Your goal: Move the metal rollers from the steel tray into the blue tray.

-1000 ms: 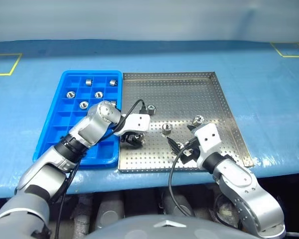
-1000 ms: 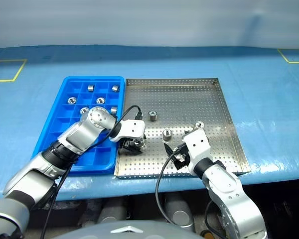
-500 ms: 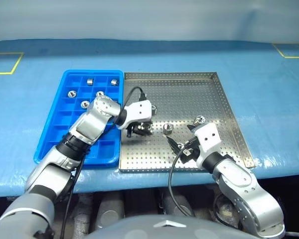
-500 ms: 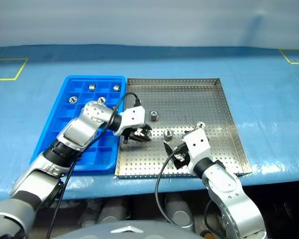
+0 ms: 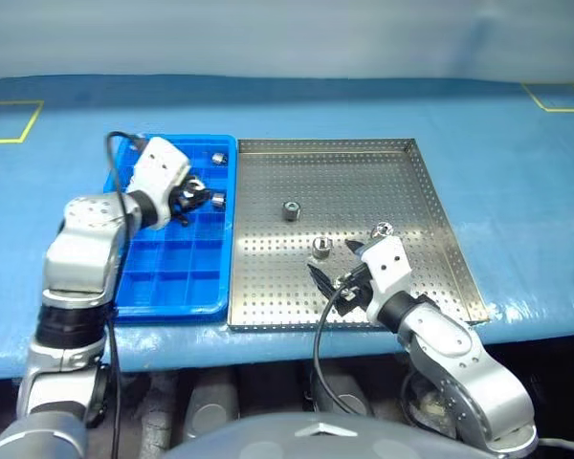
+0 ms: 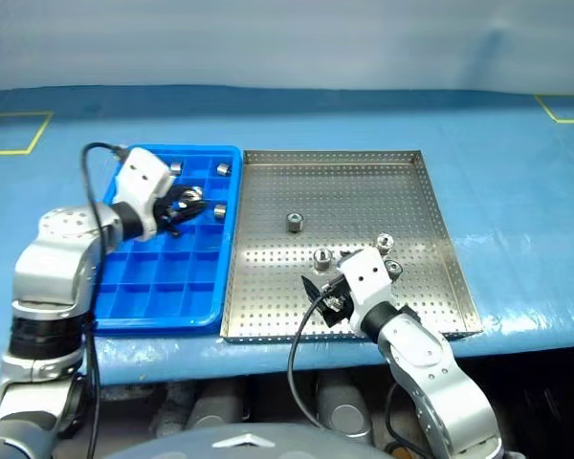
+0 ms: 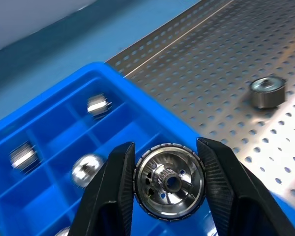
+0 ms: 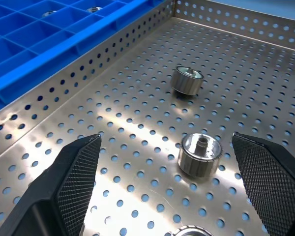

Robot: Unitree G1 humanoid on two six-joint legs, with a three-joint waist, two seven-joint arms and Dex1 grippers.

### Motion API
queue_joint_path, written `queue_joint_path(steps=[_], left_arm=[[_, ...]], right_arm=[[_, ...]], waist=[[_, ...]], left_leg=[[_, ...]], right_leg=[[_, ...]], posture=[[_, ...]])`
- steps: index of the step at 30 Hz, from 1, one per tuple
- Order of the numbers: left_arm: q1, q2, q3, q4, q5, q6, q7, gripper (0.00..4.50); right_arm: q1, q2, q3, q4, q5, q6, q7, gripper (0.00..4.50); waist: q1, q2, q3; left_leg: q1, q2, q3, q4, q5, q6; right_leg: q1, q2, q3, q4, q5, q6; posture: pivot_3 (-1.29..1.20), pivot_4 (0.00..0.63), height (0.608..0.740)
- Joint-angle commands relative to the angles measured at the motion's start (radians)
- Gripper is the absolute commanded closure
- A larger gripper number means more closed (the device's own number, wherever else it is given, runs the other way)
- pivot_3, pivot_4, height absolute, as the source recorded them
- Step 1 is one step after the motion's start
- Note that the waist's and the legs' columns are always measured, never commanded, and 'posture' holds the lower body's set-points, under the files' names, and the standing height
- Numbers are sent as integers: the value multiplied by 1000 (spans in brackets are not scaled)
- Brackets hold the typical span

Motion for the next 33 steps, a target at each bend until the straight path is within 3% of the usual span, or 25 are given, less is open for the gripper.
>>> queue_joint_path(steps=[1, 13, 27, 33], left_arm=[[68, 18, 94, -112, -6, 71, 66, 2788], [224, 20, 164, -188, -58, 140, 158, 2788], [223, 55, 151, -138, -103, 125, 204, 2788], [159, 7, 146, -85, -96, 22, 273, 2788]], right_arm=[[-53, 4, 31, 15, 17, -13, 32, 0], [-163, 20, 123, 85, 22, -19, 90, 0], [-131, 12, 108, 65, 15, -12, 72, 0], [-129, 14, 115, 69, 11, -16, 66, 0]], waist=[[12, -1, 0], [58, -2, 1], [63, -2, 1], [65, -2, 1]], left_leg=[[0, 0, 0, 0, 0, 0], [0, 0, -1, 0, 0, 0], [0, 0, -1, 0, 0, 0], [0, 0, -1, 0, 0, 0]], right_leg=[[0, 0, 0, 0, 0, 0], [0, 0, -2, 0, 3, -5], [0, 0, -2, 0, 3, -5], [0, 0, -2, 0, 3, -5]], posture=[[62, 150, 740], [120, 150, 740], [81, 150, 740], [71, 150, 740]])
